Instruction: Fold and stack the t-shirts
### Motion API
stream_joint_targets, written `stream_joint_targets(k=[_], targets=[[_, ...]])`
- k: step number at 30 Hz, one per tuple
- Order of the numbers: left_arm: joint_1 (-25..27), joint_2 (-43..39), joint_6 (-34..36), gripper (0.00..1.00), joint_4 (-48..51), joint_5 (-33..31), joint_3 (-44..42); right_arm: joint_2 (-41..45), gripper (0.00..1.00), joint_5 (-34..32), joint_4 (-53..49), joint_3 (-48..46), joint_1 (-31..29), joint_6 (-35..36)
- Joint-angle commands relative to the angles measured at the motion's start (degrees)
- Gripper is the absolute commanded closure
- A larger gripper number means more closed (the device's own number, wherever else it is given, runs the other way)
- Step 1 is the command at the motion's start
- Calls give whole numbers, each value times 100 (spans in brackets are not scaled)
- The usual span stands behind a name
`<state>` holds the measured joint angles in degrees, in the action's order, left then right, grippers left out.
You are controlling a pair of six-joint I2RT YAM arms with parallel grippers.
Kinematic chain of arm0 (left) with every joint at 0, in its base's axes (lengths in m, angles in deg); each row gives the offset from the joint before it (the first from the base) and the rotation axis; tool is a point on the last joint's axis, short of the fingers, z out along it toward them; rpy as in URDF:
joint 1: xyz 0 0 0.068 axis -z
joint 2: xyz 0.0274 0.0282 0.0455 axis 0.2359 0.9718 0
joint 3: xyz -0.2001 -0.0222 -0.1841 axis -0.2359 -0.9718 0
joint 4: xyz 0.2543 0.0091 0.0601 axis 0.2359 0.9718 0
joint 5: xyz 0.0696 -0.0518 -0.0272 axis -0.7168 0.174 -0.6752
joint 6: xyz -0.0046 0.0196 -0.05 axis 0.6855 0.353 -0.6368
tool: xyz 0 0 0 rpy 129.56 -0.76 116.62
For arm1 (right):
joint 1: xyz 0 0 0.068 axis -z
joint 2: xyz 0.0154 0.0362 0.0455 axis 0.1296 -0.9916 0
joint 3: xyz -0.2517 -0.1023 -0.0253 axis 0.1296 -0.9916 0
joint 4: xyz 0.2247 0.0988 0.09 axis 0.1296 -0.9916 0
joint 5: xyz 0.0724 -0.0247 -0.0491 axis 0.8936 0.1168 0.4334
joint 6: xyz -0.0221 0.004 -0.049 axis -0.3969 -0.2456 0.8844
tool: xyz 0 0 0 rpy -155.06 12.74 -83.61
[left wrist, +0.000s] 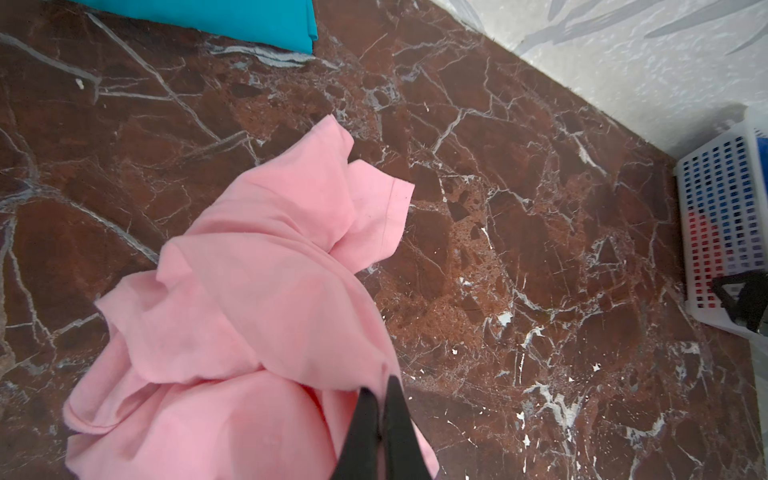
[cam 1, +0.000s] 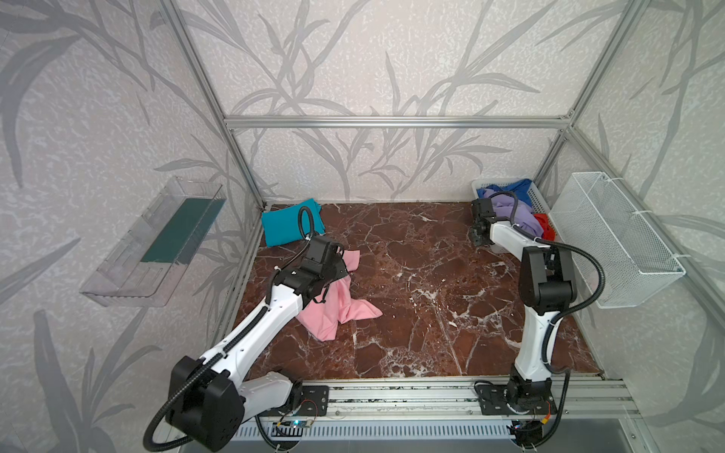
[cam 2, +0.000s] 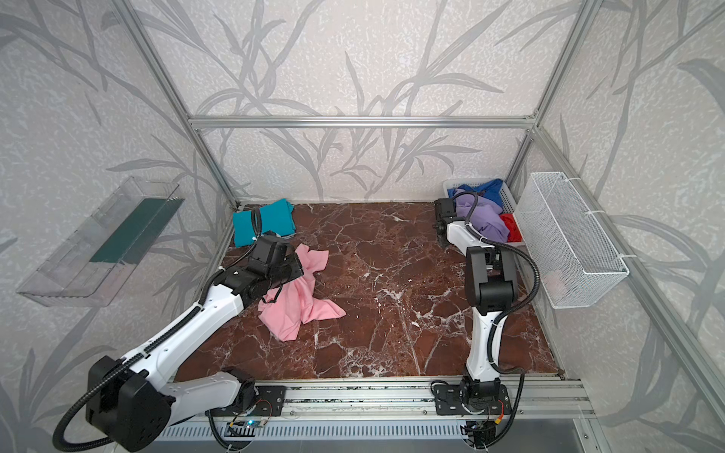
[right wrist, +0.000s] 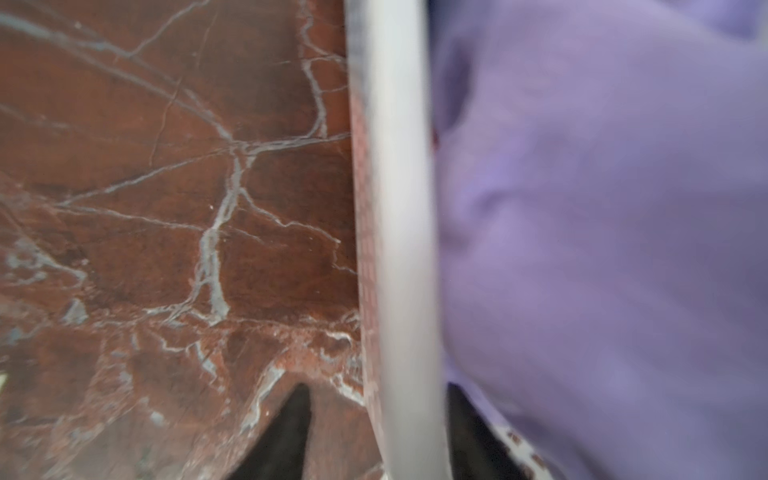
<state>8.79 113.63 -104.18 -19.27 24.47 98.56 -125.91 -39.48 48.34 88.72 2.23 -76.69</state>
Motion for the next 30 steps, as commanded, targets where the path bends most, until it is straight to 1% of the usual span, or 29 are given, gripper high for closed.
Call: stream_joint_targets(k=[1,4,7,15,19,20,22,26,28,30], targets=[[-1,29,-38,100,23,-37,195,57,66,112,-313,130,-24,-261],[1,91,-56,100,-17,2,211,268,75,0,-360,-127,-24,-470],[6,115,-56,100,-8,90,247,513,79,-115,-383,-416,-24,-603],[6,-43,-83,100,9,49,152,845,82,-151,-303,-822,-6,-591],[6,-15,-98,100,9,74,179,704,78,-95,-241,-740,3,-414],[6,6,-92,100,16,75,198,660,77,-104,-254,-678,3,-391],[6,31,-92,100,18,83,229,608,72,-97,-354,-556,3,-360],[6,73,-118,100,-25,134,273,823,49,57,-549,-487,-34,-519],[23,75,-131,100,-73,192,280,1081,43,26,-586,-573,-141,-555],[50,72,-131,100,-87,222,308,1402,39,-122,-631,-710,-360,-625]])
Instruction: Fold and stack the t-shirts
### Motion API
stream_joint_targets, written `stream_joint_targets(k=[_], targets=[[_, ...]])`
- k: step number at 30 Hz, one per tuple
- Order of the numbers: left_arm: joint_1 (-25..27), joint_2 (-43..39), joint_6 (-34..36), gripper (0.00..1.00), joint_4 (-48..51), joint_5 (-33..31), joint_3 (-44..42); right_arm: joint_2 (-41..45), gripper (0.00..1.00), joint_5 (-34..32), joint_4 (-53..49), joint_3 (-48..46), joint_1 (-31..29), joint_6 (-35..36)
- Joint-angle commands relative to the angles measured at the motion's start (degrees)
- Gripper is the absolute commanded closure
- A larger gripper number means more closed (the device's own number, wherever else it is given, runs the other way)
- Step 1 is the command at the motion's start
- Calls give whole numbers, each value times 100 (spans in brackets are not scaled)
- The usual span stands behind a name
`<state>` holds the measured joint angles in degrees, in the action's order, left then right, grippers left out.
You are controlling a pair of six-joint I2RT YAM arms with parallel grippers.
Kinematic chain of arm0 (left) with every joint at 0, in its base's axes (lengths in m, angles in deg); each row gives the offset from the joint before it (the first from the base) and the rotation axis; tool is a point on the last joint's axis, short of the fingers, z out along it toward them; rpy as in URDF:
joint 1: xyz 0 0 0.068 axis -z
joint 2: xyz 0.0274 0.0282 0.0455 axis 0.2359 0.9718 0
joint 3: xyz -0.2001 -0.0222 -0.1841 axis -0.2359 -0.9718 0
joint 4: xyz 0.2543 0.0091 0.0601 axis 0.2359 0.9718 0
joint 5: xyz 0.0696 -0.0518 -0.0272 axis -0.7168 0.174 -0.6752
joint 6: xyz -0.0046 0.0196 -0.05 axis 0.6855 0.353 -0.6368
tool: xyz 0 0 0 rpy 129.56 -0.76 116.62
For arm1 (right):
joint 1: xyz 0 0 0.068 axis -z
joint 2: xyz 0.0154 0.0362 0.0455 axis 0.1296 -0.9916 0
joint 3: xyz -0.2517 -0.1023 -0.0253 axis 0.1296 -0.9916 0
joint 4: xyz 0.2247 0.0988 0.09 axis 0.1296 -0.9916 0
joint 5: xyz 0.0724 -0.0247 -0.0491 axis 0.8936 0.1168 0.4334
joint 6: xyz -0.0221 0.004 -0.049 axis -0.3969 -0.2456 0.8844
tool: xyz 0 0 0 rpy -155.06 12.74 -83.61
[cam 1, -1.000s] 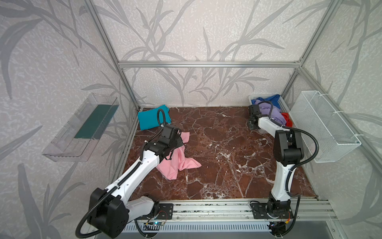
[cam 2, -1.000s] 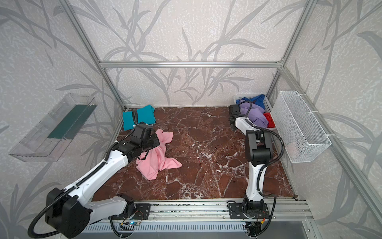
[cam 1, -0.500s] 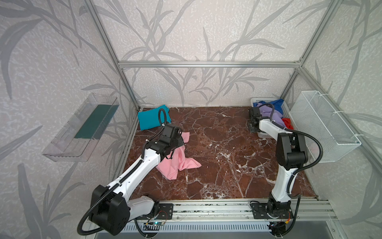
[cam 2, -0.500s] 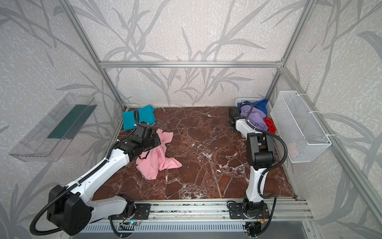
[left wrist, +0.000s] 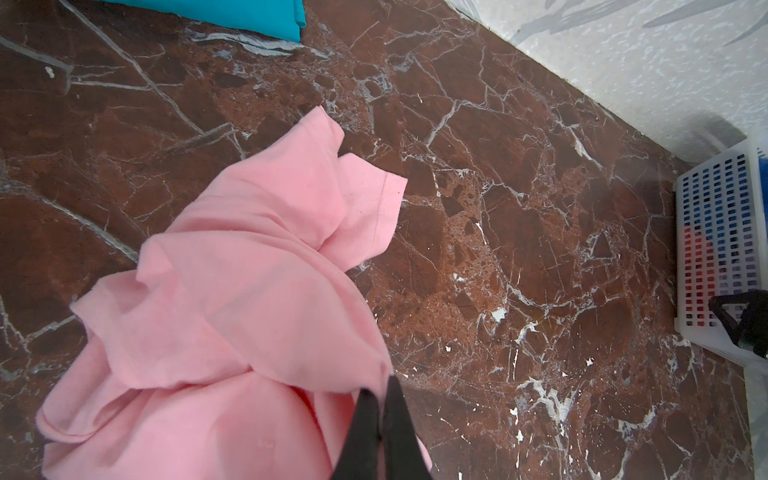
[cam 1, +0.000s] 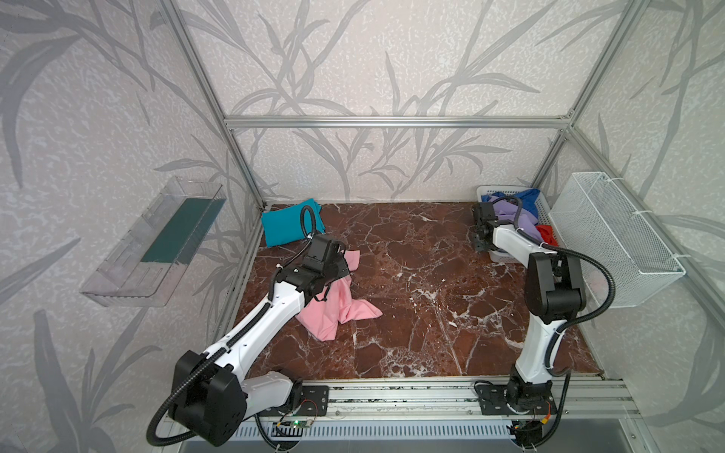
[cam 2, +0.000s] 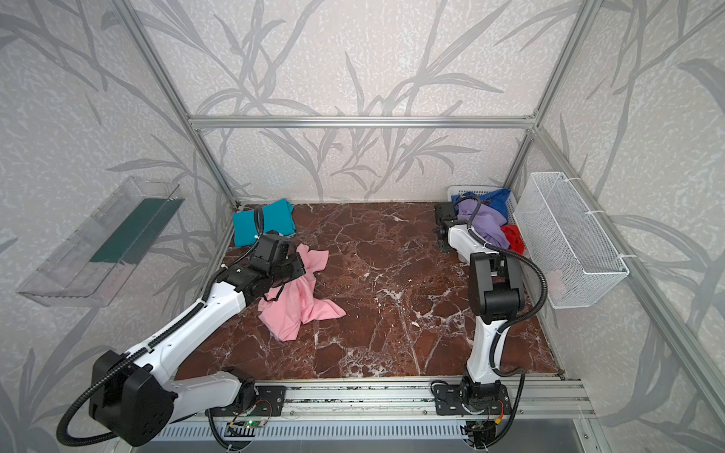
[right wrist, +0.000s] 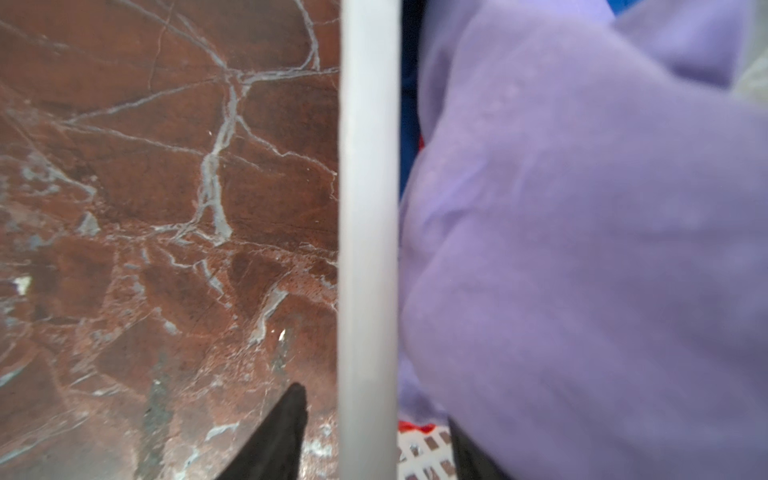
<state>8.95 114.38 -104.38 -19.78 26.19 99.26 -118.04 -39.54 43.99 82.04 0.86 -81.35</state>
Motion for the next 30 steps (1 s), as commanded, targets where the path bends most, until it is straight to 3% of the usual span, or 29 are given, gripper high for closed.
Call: stream_joint_targets(k=[1,10,14,16,22,26,30], targets=[[52,-3,-99,100,-37,59,269,818,37,-194,-236,-137,-372,-217],[366,13,15,100,165,293,1060,2749,28,-116,-278,-1265,-2242,-931],[856,258,330,100,449,-47,1915,3643,23,759,84,-1795,-2921,-1119],[1043,401,396,100,438,-18,2245,4122,10,1223,356,-2123,-3080,-1323],[1248,574,312,100,310,140,2817,5405,11,2739,940,-2888,-3129,-1688],[1336,559,272,100,246,183,3075,5500,11,3403,1469,-3158,-3334,-1977],[1419,484,254,100,227,201,3167,4837,11,3671,2284,-3323,-3788,-2241]])
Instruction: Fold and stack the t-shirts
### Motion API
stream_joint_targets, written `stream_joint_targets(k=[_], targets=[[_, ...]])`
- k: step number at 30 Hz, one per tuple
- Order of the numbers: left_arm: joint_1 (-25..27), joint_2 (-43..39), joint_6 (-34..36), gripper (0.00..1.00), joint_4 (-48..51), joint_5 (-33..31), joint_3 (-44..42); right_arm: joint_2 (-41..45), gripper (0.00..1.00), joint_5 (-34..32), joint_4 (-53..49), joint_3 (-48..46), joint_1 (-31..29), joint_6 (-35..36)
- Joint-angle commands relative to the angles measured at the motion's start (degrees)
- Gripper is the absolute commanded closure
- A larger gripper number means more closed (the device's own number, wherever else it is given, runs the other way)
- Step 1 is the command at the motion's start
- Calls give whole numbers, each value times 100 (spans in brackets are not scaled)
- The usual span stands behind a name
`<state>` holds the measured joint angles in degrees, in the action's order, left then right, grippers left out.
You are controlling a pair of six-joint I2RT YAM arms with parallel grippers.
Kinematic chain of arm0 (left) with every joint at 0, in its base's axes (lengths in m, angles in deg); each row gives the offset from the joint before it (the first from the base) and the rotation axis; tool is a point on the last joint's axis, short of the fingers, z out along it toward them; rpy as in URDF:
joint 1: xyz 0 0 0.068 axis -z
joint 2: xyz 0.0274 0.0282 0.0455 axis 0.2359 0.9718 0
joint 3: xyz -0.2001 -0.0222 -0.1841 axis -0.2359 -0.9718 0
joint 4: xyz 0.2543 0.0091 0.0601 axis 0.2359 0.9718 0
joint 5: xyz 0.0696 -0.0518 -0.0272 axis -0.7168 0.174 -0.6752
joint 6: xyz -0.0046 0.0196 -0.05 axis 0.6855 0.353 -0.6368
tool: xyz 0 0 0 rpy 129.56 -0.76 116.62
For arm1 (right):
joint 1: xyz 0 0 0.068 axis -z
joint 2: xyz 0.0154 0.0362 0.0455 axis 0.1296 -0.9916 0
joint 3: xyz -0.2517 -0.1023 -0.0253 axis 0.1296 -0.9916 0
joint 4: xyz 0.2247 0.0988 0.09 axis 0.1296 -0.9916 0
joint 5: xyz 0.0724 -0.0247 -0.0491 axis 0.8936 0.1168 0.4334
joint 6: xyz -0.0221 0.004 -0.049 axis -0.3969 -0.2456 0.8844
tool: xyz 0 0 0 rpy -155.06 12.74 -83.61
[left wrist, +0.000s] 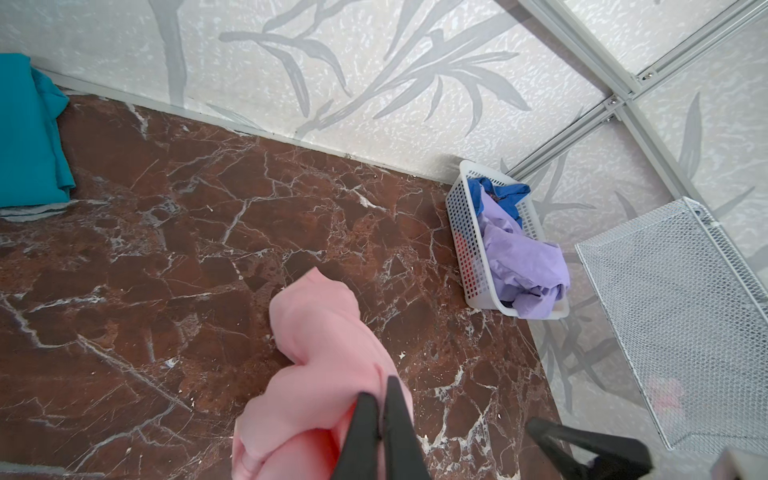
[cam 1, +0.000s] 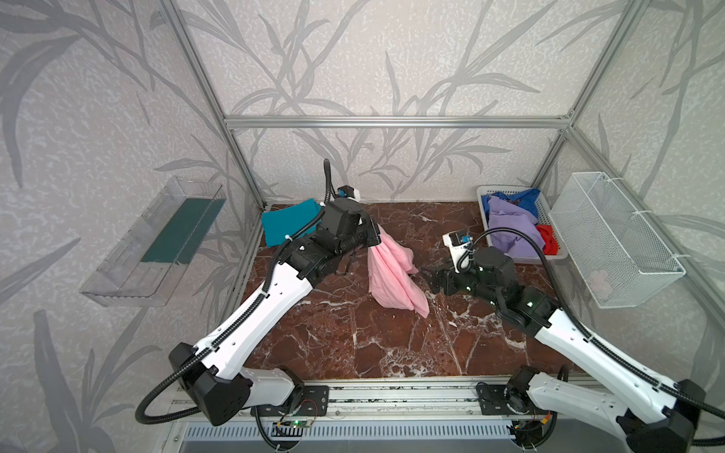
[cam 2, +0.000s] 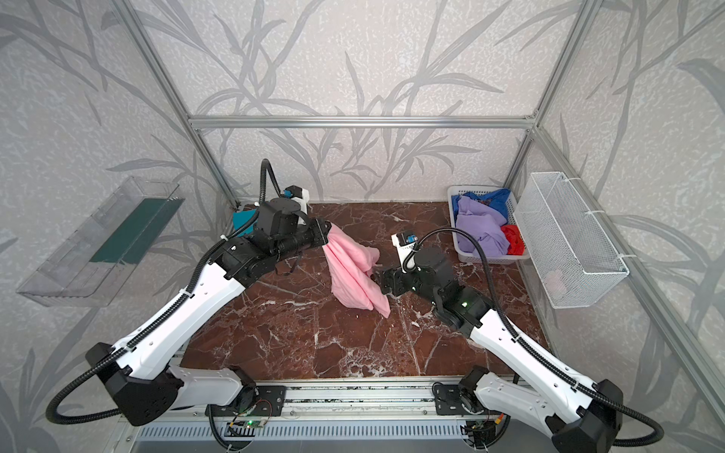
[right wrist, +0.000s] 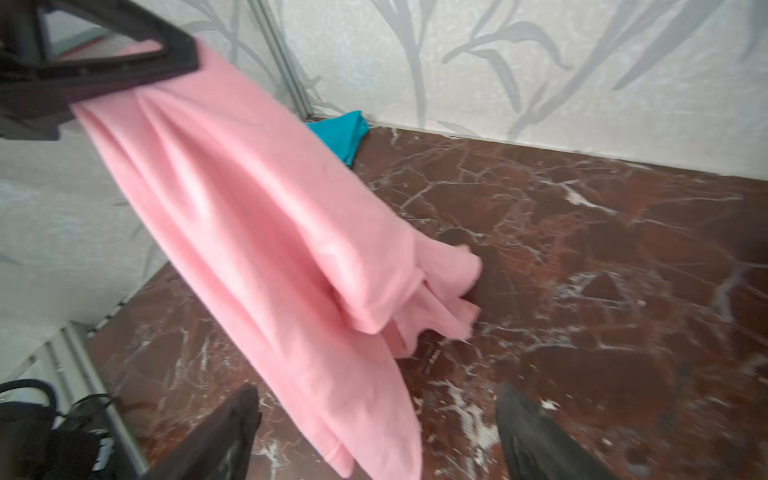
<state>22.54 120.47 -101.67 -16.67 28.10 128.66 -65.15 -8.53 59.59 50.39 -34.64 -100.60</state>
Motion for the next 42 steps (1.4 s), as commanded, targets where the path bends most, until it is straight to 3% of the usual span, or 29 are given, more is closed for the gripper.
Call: stream_joint_targets(k=[1,3,4,6,7,8,9,12,13,15,16,17,19,22,24,26,27,29,32,33,39,42], targets=[[64,-151,-31,100,-84,3,195,-687,11,613,945,-150,-369,-388],[62,-207,-64,100,-92,-55,90,-1119,13,783,1324,-100,-584,-528],[60,-233,-68,100,-113,-92,17,-1308,21,863,1520,-72,-659,-629],[59,-276,-104,100,-166,-138,-135,-1571,66,908,1822,-70,-661,-915],[64,-288,-121,100,-224,-135,-219,-1631,82,847,1853,-55,-654,-969],[63,-282,-123,100,-273,-125,-297,-1641,95,726,1776,-24,-630,-930],[64,-284,-123,100,-310,-121,-347,-1602,100,525,1626,18,-614,-859],[56,-217,-84,100,-314,-121,-497,-1310,100,-411,642,195,-439,-553],[53,-176,-67,88,-317,-75,-559,-1180,100,-579,289,237,-266,-514],[52,-99,-28,41,-362,101,-721,-918,100,-709,-263,214,152,-513],[52,-77,-26,26,-394,192,-824,-767,100,-837,-518,171,357,-449],[53,-55,-6,20,-419,248,-935,-618,100,-1063,-735,127,458,-294],[55,-34,49,17,-332,240,-1079,-457,100,-1476,-1149,105,473,35],[55,-147,176,21,-6,-72,-1288,-559,95,-1491,-1617,167,473,241],[55,-272,262,40,249,-402,-1449,-767,86,-1123,-1663,133,457,247],[53,-358,279,71,621,-760,-1578,-1038,73,-798,-1560,77,352,202],[55,-378,281,74,799,-905,-1614,-1168,67,-713,-1476,62,270,162],[55,-375,235,72,1120,-1106,-1719,-1480,48,-457,-1244,100,28,137],[55,-313,168,40,1077,-1093,-2094,-1966,31,-256,-896,243,-458,137],[55,-252,147,36,1028,-1090,-2206,-2112,28,-230,-844,335,-619,123],[-233,274,-62,39,412,-965,-2811,-2758,23,264,14,463,-1413,-206],[-659,656,-210,30,-150,-481,-3004,-3065,22,261,427,451,-1763,-457]])
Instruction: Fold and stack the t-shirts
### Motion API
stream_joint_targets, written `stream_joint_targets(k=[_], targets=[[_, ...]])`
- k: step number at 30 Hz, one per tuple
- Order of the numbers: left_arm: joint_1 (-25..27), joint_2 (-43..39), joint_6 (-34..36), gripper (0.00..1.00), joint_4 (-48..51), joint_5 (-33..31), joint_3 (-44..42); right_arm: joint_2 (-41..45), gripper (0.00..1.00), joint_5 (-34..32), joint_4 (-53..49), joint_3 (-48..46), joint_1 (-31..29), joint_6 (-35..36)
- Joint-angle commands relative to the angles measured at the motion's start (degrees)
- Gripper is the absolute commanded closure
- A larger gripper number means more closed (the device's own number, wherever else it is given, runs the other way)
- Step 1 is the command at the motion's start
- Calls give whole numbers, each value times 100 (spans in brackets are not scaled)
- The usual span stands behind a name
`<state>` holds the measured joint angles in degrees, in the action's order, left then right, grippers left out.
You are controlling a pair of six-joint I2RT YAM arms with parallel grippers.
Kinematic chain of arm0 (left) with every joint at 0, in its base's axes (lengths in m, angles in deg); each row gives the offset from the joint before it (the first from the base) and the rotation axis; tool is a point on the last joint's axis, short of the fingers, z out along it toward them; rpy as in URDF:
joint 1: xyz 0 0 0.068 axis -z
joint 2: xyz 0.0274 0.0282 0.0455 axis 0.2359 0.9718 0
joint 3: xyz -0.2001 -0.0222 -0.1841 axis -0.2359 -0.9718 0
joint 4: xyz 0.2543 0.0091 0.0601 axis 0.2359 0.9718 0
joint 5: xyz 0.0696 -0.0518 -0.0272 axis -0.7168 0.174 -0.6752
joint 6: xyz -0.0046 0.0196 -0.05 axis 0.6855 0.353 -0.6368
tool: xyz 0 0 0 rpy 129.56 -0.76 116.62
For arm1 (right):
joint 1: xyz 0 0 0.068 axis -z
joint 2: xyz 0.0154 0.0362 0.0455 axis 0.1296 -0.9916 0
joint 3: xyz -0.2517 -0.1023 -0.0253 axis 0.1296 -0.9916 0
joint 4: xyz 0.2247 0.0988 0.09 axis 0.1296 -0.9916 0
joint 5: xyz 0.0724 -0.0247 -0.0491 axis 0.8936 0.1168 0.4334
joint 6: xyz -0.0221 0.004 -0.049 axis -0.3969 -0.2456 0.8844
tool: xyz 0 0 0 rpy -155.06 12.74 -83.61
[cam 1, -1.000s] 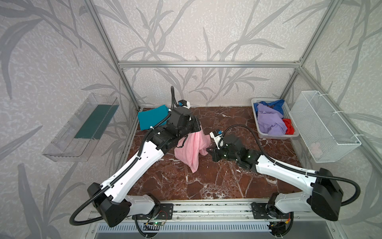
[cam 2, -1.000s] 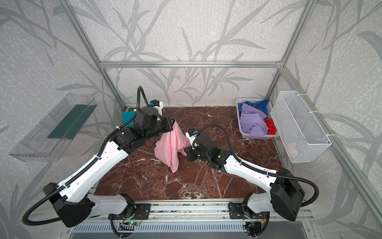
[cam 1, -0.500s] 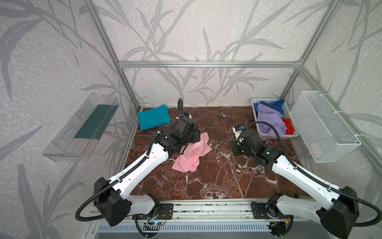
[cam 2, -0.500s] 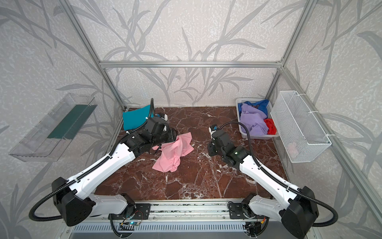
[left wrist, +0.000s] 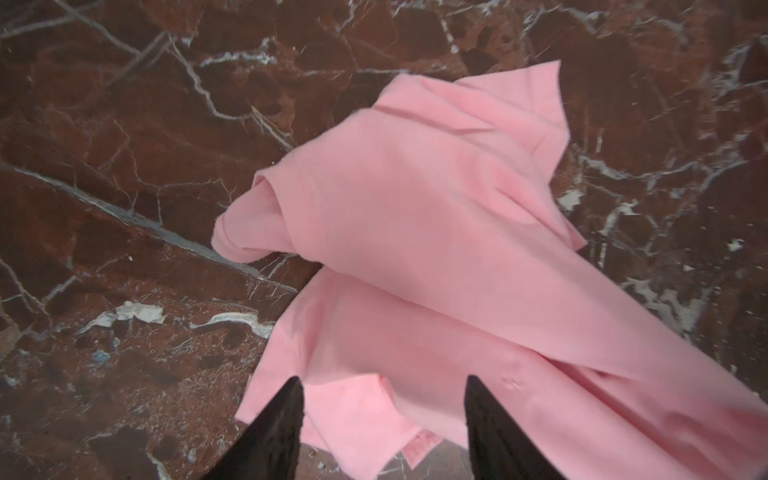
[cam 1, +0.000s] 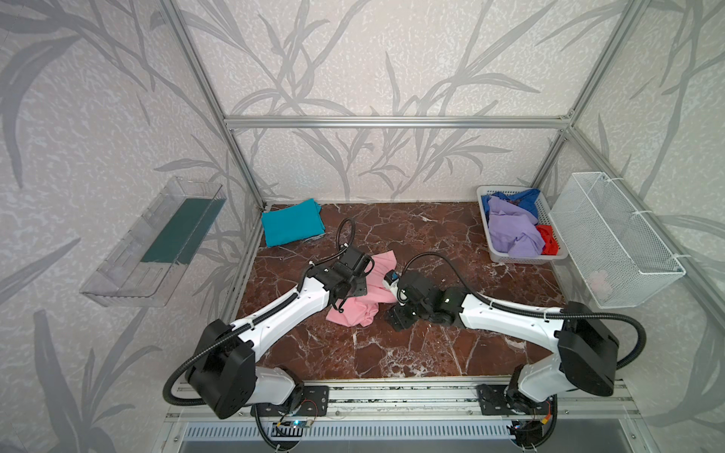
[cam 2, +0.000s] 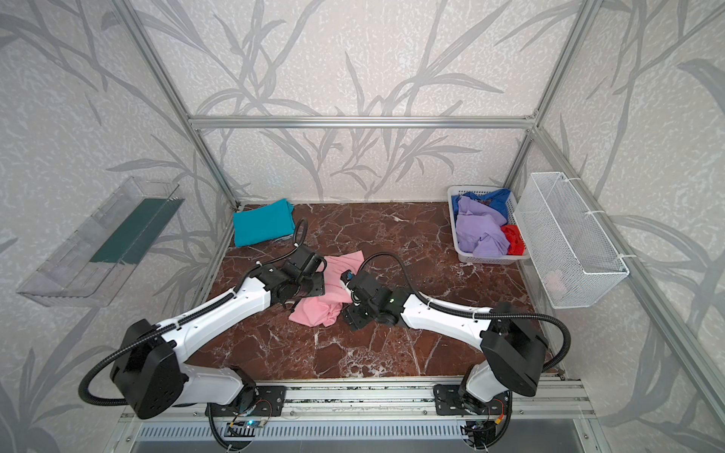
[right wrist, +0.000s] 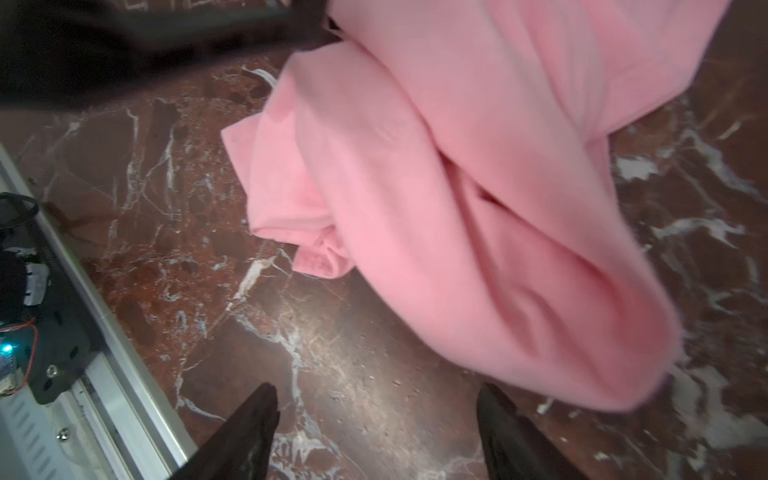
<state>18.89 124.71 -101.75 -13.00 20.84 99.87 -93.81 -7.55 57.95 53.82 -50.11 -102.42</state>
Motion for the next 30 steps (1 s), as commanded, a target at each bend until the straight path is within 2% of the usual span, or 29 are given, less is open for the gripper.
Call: stream_joint_targets(k=[1,5,7,8,9,11,13,14,15,17,23,30], targets=[[-416,373,-338,28,-631,298,-156,-308,21,145,757,81,-249,-430],[-666,956,-343,23,-787,392,97,-736,13,-359,1388,27,-247,-752],[-696,1172,-336,24,-1020,543,198,-1040,9,-430,1642,98,-199,-792],[-704,1278,-334,31,-1204,682,204,-1258,9,-449,1672,213,-146,-838],[-711,1369,-342,46,-1334,785,220,-1425,9,-472,1665,340,-142,-915],[-745,1572,-423,84,-1437,930,328,-1708,15,-354,1707,539,270,-1285],[-819,1642,-444,100,-1447,1029,433,-1841,29,-22,2133,523,595,-1588],[-880,1621,-399,100,-1423,1102,509,-1884,53,77,2279,538,752,-1689],[-941,1578,-328,100,-1370,1175,603,-1904,73,126,2294,593,884,-1717],[-1066,1384,-165,100,-1081,1186,884,-1856,100,173,2115,796,1152,-1644],[-1231,402,220,100,-677,1098,1356,-1150,100,-343,1197,1068,1698,-990],[-1245,-1005,206,100,-398,916,1469,22,100,-1056,80,896,2215,-405]])
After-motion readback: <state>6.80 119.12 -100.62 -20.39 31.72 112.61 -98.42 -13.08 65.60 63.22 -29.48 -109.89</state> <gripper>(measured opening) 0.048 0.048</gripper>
